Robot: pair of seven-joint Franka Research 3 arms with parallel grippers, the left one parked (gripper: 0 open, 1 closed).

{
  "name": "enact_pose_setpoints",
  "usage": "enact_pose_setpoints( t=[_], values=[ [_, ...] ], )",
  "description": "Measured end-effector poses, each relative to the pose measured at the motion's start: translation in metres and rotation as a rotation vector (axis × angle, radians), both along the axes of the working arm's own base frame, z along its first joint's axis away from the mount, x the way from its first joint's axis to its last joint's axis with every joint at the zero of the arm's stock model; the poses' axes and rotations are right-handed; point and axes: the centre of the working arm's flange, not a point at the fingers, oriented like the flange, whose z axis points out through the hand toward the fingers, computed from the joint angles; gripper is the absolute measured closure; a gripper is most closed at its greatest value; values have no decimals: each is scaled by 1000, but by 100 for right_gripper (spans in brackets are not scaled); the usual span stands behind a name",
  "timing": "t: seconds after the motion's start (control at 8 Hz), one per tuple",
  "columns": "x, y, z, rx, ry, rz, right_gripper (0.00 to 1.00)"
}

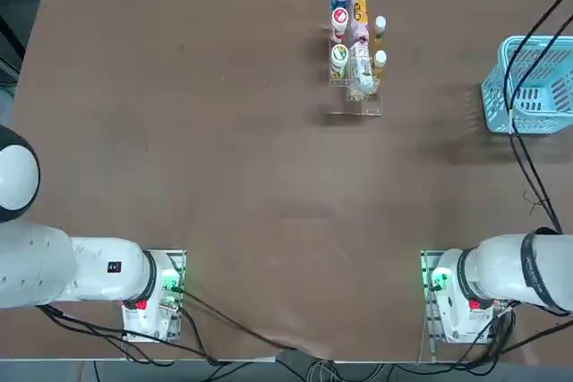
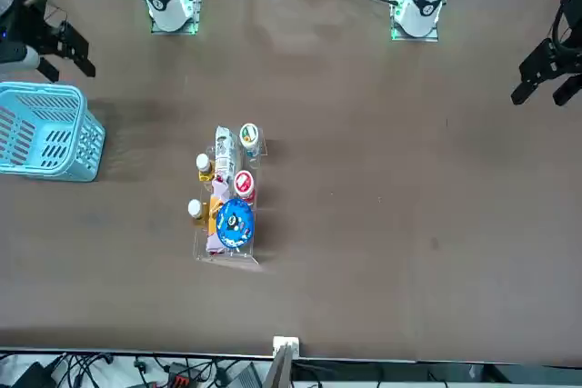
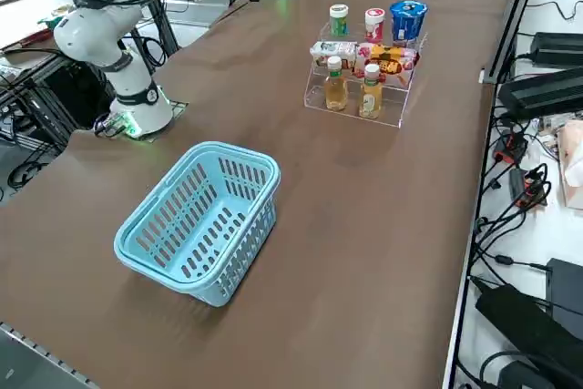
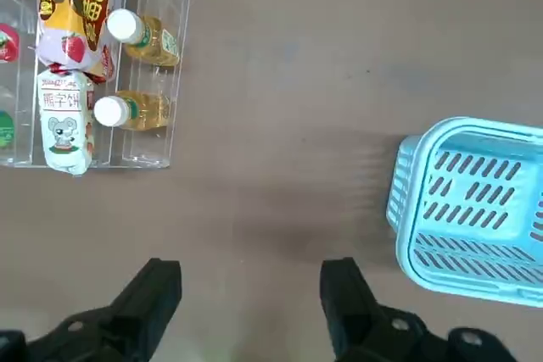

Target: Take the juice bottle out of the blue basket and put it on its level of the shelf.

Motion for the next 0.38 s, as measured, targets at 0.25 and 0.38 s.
enact_pose_setpoints(
  t=[0.25, 0.38],
  values=[
    [-3, -8, 4, 1, 5, -18, 0],
    [-3, -9, 6, 2, 4, -20, 0]
  ],
)
